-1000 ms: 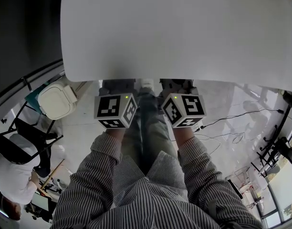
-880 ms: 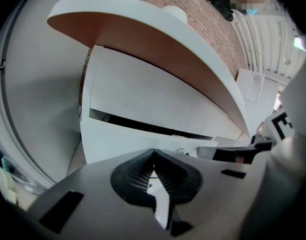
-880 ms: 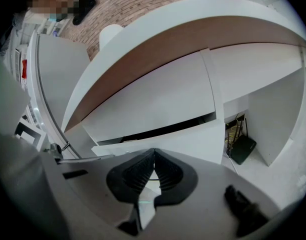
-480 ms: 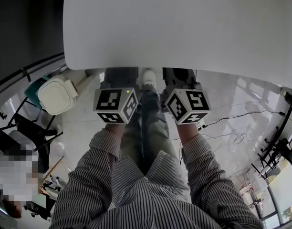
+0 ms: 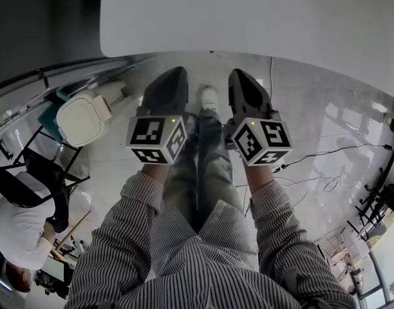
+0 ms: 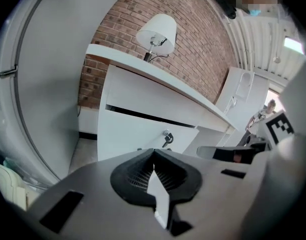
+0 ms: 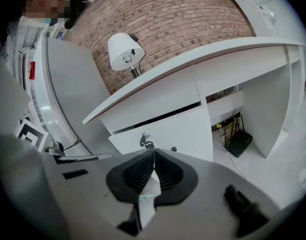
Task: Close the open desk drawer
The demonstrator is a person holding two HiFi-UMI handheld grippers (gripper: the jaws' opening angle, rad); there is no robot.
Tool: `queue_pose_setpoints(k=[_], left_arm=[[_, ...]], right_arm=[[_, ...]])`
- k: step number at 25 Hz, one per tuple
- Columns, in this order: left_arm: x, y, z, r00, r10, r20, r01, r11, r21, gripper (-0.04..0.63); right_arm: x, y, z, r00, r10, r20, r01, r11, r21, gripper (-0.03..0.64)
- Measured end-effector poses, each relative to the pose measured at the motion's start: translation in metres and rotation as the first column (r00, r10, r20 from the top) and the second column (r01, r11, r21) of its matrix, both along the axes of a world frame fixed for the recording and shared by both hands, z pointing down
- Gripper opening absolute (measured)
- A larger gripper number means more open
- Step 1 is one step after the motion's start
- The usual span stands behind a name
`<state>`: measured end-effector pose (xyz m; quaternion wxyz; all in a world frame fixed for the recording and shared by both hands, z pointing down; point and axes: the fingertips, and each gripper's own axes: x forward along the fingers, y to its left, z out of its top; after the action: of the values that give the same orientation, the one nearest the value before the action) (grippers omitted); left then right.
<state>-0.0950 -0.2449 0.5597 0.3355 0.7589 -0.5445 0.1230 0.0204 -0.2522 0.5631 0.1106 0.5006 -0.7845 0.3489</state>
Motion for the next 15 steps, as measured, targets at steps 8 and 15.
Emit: queue_pose_setpoints(k=[8, 15], left_arm=[[-0.004, 0.040, -0.035, 0.999, 0.027, -0.026, -0.025, 0.998, 0.062, 0.012], [-0.004, 0.064, -0.087, 0.998, 0.064, -0.018, -0.060, 0.984, 0.170, 0.012]], right_arm=[[0.000, 0.048, -0.028, 1.000, 0.010, -0.013, -0.009, 0.999, 0.033, 0.017], [-0.006, 0.066, -0.085, 0.999, -0.029, -0.024, 0.032, 0.990, 0.139, 0.017]])
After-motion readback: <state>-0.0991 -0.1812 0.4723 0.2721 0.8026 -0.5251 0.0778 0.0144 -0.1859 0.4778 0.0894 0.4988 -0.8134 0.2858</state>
